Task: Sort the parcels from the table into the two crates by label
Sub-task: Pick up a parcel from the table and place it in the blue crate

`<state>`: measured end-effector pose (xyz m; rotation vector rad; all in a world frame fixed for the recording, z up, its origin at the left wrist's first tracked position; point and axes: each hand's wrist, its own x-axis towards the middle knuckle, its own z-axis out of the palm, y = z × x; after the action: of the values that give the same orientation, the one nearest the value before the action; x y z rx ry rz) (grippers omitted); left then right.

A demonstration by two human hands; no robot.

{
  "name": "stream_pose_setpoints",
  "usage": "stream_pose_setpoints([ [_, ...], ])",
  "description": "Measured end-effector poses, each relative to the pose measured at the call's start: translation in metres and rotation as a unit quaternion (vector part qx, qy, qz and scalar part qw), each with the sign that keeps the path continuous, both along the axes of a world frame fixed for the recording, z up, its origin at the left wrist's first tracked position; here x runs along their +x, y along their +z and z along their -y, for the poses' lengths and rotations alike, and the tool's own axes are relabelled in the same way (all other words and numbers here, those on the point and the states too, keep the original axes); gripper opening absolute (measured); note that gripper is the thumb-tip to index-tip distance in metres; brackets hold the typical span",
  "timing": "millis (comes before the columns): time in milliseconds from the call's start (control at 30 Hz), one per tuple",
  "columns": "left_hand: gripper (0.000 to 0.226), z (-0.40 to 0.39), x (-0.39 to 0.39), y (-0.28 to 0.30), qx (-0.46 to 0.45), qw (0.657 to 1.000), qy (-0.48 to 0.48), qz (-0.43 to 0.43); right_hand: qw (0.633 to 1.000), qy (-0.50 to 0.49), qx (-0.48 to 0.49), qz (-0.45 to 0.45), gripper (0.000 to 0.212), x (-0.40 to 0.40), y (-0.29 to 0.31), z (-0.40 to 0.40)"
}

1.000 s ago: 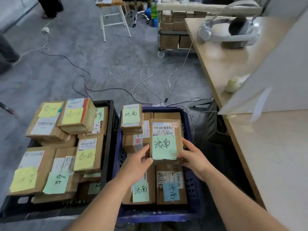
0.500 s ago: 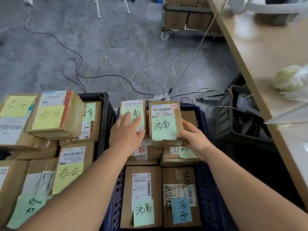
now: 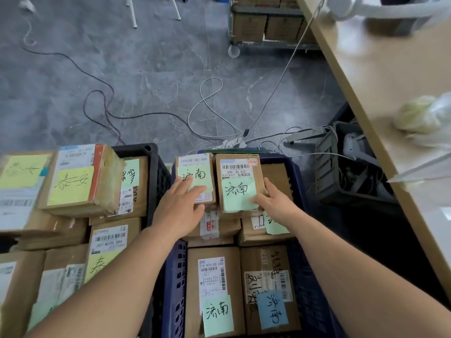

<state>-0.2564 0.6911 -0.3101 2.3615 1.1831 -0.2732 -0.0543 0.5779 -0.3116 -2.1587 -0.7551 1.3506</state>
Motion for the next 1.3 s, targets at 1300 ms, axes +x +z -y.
stream_pose_setpoints([
  [1300, 0.058, 0.485, 0.057, 0.22, 0.008, 0.876, -0.427, 0.224, 0.809, -0.34, -0.146, 0.458, 0.046, -0.153, 0.246, 0.527],
])
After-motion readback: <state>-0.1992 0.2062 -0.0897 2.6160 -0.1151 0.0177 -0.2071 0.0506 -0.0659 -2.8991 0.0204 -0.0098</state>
